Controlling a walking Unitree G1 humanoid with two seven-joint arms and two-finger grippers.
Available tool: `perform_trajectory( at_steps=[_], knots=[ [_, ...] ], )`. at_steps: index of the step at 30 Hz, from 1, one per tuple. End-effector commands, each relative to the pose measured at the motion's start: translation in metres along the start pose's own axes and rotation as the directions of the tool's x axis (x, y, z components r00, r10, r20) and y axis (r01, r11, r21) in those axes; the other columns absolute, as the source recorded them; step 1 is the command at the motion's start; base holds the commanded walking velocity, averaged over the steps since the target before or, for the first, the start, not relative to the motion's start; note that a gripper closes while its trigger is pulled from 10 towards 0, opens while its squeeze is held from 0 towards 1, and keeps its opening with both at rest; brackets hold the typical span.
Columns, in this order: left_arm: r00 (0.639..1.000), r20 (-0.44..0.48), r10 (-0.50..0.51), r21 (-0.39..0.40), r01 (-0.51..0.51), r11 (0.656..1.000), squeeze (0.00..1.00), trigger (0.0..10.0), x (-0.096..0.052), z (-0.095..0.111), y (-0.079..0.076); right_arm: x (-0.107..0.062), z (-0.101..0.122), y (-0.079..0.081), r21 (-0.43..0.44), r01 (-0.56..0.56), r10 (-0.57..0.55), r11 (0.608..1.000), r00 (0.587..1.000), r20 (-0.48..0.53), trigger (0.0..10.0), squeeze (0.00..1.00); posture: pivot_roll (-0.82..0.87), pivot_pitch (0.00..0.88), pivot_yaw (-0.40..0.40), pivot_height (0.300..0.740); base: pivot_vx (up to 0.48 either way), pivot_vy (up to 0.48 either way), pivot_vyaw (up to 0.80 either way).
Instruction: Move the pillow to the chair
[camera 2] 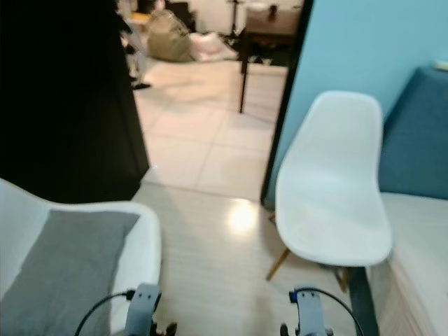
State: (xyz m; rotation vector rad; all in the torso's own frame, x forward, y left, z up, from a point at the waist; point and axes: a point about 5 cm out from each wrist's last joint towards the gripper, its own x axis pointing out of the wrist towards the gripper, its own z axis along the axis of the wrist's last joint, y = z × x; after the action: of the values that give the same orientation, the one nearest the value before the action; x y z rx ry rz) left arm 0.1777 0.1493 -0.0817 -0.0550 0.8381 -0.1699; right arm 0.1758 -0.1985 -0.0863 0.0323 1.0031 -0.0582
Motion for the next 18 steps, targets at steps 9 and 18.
perform_trajectory(
  at_steps=[9, 18],
  knots=[
    [0.993, -0.104, -0.048, -0.063, 0.041, 0.997, 0.00, 10.0, 0.003, -0.013, -0.014, -0.001, -0.021, 0.022, -0.027, -0.121, 0.117, 0.992, 0.987, -0.107, 10.0, 0.00, 0.05, 0.000, -0.036, 0.740, 0.000, 0.000, -0.75],
    [0.990, -0.134, -0.051, -0.083, 0.040, 0.996, 0.00, 10.0, 0.001, -0.018, -0.010, -0.002, -0.025, 0.029, -0.033, -0.170, 0.165, 0.985, 0.977, -0.133, 10.0, 0.00, 0.05, 0.000, -0.023, 0.740, 0.000, 0.000, -0.73]
  ],
)
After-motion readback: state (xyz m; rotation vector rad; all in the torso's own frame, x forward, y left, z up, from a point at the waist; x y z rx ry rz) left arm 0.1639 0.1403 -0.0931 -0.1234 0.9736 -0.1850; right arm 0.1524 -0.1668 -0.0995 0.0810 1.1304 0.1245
